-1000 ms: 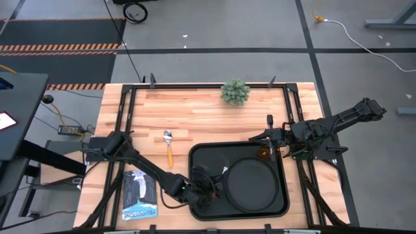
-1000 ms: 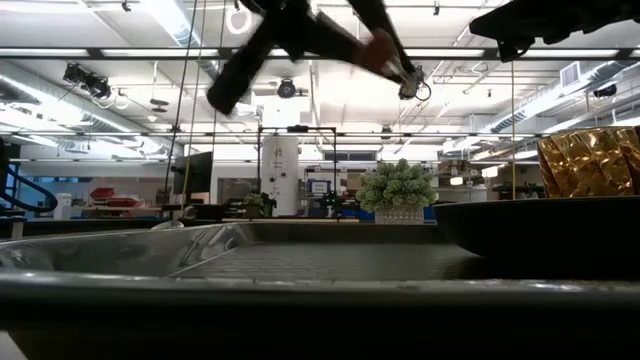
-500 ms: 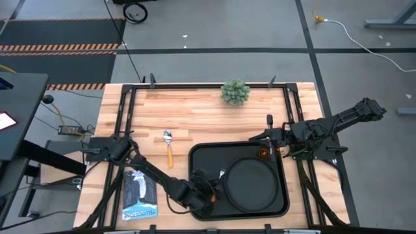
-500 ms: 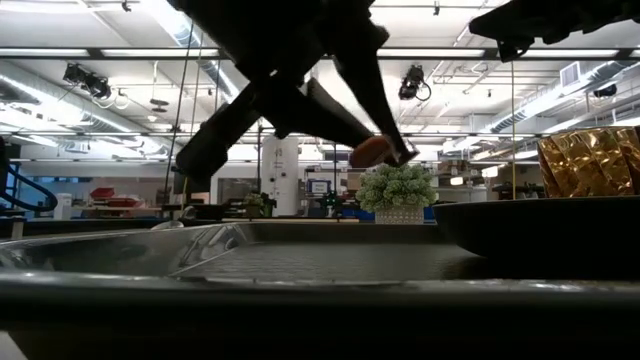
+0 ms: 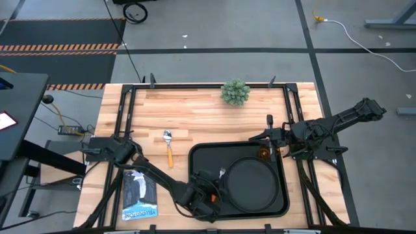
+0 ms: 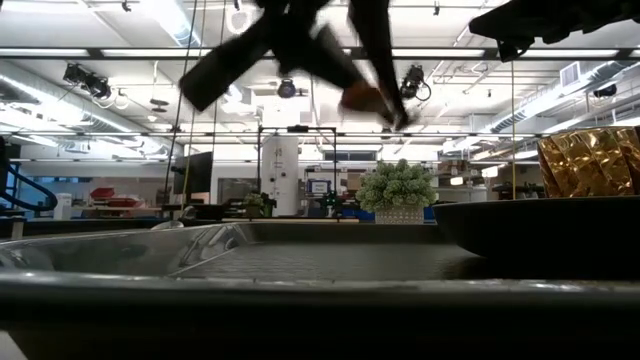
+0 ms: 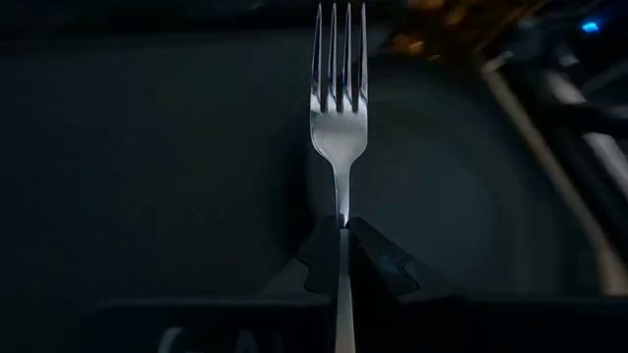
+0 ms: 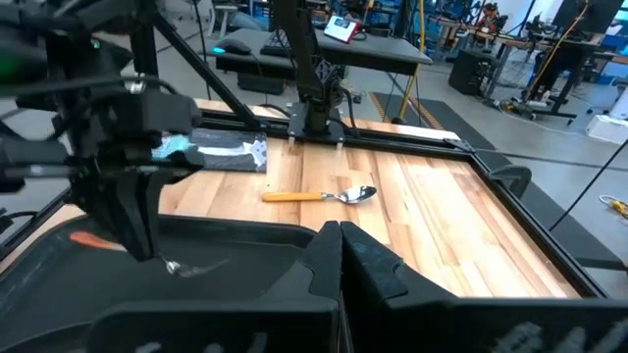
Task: Pick and place plate/cup/fork/spoon on tray
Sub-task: Put the orange fork on the black serving tray to the left of the black plate
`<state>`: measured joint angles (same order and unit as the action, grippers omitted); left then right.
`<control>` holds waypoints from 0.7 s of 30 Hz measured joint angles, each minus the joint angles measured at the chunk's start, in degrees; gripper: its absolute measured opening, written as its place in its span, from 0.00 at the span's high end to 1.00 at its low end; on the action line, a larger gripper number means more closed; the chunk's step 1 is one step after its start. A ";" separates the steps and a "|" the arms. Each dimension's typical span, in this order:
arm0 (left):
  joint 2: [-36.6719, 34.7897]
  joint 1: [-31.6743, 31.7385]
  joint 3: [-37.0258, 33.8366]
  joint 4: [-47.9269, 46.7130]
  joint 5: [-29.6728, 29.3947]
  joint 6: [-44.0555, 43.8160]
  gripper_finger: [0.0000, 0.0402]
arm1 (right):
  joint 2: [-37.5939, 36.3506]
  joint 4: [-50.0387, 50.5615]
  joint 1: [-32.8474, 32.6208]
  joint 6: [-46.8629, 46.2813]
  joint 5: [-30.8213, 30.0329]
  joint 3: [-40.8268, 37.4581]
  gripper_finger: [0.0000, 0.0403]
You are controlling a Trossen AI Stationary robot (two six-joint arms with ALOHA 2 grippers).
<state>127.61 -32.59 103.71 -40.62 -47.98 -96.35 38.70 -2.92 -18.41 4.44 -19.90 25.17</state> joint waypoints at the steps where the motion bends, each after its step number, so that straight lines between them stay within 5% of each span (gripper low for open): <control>1: 0.61 0.08 -0.05 -0.05 0.51 -0.85 0.96 | 0.00 0.02 0.00 0.01 0.00 0.00 0.98; 21: 5.64 1.98 -0.10 -4.31 10.68 -7.81 0.94 | 0.02 -0.36 0.00 0.94 0.02 0.00 0.98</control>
<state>133.25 -30.61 103.61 -44.93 -37.30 -104.17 38.72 -3.28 -18.41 5.39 -19.88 25.17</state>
